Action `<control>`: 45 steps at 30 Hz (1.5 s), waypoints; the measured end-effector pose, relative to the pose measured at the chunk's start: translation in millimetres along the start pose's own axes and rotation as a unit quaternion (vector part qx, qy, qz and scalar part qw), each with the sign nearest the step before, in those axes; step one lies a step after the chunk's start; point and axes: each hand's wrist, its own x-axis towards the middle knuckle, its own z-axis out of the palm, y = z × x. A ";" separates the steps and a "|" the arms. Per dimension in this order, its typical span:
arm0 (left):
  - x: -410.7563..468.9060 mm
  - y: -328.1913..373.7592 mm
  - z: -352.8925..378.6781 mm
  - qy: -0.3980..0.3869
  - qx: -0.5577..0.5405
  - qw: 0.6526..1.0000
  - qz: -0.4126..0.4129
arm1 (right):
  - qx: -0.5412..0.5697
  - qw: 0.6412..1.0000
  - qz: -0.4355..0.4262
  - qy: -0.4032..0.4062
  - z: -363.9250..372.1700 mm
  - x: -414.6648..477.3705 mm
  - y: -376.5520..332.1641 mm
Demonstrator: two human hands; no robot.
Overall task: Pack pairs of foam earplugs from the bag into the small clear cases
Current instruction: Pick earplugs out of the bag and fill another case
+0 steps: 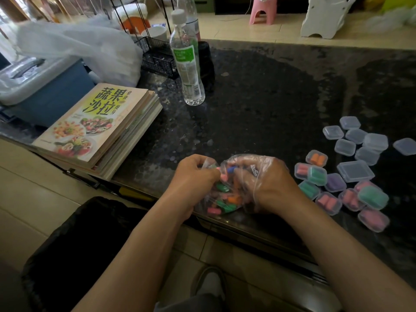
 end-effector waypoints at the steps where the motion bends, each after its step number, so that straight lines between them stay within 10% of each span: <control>1: 0.8 -0.2 -0.4 0.008 0.001 1.000 0.000 | 0.007 1.000 0.012 0.007 -0.3 0.8 -1.2; 13: 12.3 -8.1 -4.0 0.186 0.138 0.968 0.100 | 0.073 0.997 0.020 0.018 -26.8 -12.3 -0.1; 20: -6.1 16.9 30.5 0.274 0.313 0.889 0.193 | 0.145 0.985 0.025 0.092 -53.9 -24.1 4.6; 29: -33.0 45.0 135.5 0.191 0.281 0.855 0.392 | 0.243 0.955 0.029 0.166 -108.5 -53.0 10.7; 45: 22.6 104.8 282.9 -0.049 0.534 0.773 0.340 | 0.293 0.895 0.078 0.328 -208.3 -70.0 67.8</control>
